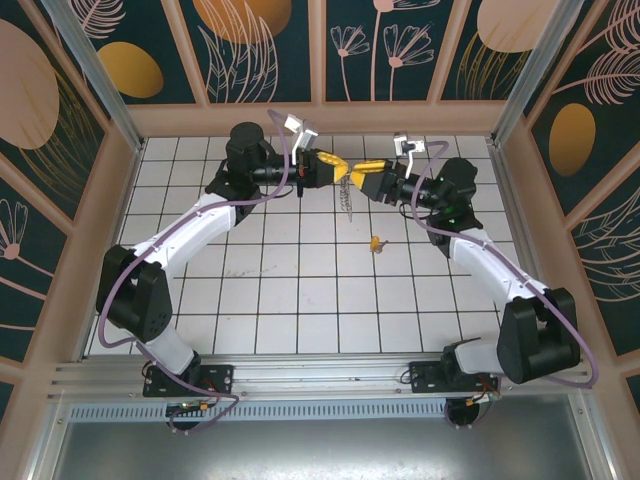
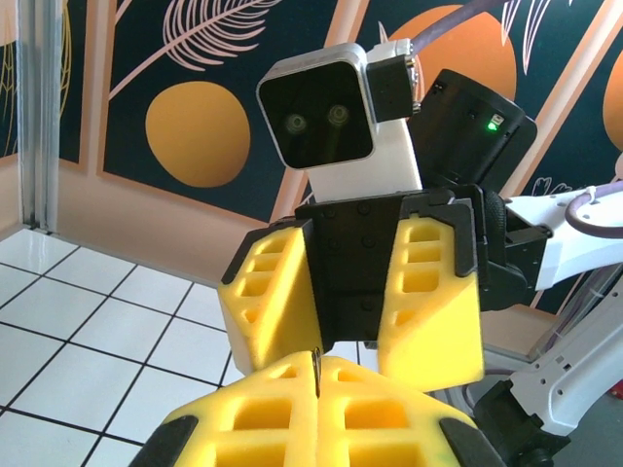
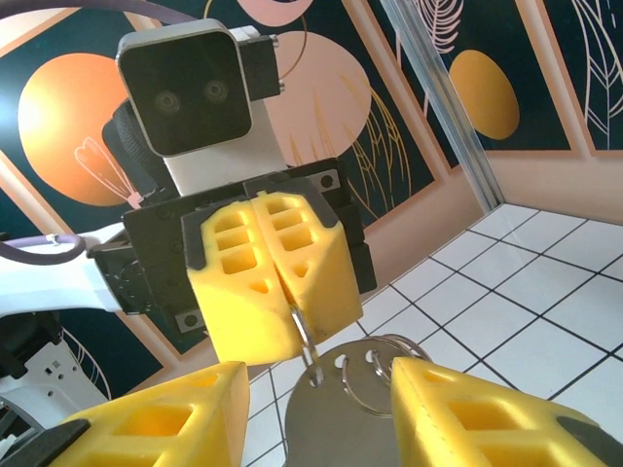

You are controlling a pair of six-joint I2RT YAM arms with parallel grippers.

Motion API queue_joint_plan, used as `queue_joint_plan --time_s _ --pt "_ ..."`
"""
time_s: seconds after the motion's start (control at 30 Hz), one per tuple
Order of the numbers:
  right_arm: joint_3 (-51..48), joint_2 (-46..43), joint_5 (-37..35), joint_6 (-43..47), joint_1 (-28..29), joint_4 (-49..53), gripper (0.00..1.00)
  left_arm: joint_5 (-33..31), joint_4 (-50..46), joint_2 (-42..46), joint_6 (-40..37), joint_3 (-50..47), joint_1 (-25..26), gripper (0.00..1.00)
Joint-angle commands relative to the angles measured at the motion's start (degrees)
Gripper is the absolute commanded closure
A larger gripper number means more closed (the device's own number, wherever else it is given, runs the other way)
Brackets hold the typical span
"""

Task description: Put the keys on the keyring

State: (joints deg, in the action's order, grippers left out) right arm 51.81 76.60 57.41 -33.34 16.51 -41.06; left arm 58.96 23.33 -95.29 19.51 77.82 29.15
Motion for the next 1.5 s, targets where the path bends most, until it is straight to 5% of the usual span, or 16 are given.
queue_joint_plan --time_s 0.0,0.7,1.23,1.27,1.4,1.47 --pt "2.1 0.7 0.6 0.6 0.3 -1.2 0.59 1.9 0.5 0.6 -1.0 2.2 -0.2 1.00" --pt "3.0 2.3 -0.3 -2.0 1.4 -4.2 0.71 4.1 0.5 0.0 -0.7 2.2 -0.2 1.00" --pt "3.4 2.7 -0.4 -2.4 1.5 -4.9 1.00 4.6 -1.1 -0.5 -1.2 2.3 -0.1 1.00" --pt "3.4 2.7 -0.6 -2.5 1.6 -5.1 1.00 3.9 -0.7 -0.4 -0.7 2.2 -0.2 0.99" --pt "2.6 2.5 -2.5 -3.1 1.2 -6.7 1.00 -2.4 7.3 1.7 5.4 -0.7 -0.2 0.60" --pt "2.1 2.6 -2.9 -4.3 1.0 -8.5 1.00 -5.9 10.8 3.3 7.8 -2.4 -0.2 0.53"
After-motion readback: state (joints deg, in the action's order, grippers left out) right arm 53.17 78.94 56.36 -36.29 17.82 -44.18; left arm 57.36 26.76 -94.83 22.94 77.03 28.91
